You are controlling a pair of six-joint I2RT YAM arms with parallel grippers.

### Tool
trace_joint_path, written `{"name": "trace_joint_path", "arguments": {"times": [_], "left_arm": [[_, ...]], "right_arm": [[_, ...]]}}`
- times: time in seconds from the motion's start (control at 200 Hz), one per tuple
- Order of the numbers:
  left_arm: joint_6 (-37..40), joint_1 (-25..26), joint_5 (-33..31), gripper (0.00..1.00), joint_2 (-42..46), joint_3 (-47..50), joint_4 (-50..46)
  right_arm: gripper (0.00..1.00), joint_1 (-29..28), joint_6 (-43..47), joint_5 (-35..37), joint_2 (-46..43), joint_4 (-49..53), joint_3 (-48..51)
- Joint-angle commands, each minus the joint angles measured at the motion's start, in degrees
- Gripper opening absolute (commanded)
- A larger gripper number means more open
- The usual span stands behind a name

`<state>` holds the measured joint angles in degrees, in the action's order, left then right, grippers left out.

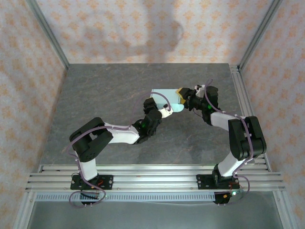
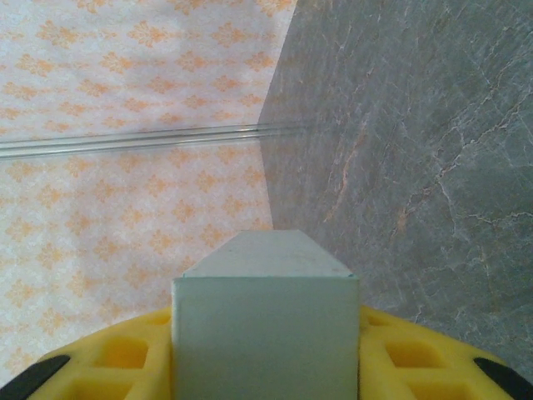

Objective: Fold the paper box

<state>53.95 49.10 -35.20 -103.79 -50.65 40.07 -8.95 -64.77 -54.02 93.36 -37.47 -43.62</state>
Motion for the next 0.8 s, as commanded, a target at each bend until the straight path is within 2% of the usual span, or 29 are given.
{"name": "trace_joint_path", "arguments": {"times": [0.0, 0.105, 0.22, 0.275, 0.365, 0.44, 0.536, 0.636, 0.796], "left_arm": [[-2.03, -0.52, -1.55, 0.48, 0.58, -1.71, -0.69], [-2.61, -0.54, -1.27, 0.41, 0.95, -1.97, -1.76], [-3.72, -0.56, -0.74, 0.39, 1.22, -2.42, -3.62], [-4.77, -0.42, -0.21, 0.39, 1.52, -2.9, -5.65], [-6.78, -0.48, 1.19, 0.39, 2.2, -3.56, -9.62], [-9.25, -0.56, 2.29, 0.39, 2.99, -4.67, -15.12], [-13.03, -0.72, 4.71, 0.39, 4.53, -5.49, -21.92], [-17.19, -1.35, 8.72, 0.39, 6.57, -6.8, -30.26], [-24.17, -3.48, 18.58, 0.42, 8.53, -11.41, -47.52]], "right_arm": [[0.39, 0.34, 0.09, -0.79, -1.79, -0.91, -0.68], [0.39, 0.34, 0.28, -0.82, -1.84, -0.69, -0.59], [0.41, 0.34, 0.98, -0.26, -2.04, -0.58, -0.29], [0.46, 0.34, 1.5, 0.13, -2.33, -0.48, -0.16], [0.6, 0.34, 3.04, 0.78, -2.87, 0.45, -0.28], [0.72, 0.41, 4.9, 1.76, -3.68, 2.2, -0.66], [0.8, 1.17, 7.81, 3.25, -5.21, 5.88, -1.03], [0.82, 3.2, 10.05, 4.94, -7.32, 8.59, -0.53], [0.82, 7.32, 15.26, 6.76, -11.26, 13.91, 0.35]]}}
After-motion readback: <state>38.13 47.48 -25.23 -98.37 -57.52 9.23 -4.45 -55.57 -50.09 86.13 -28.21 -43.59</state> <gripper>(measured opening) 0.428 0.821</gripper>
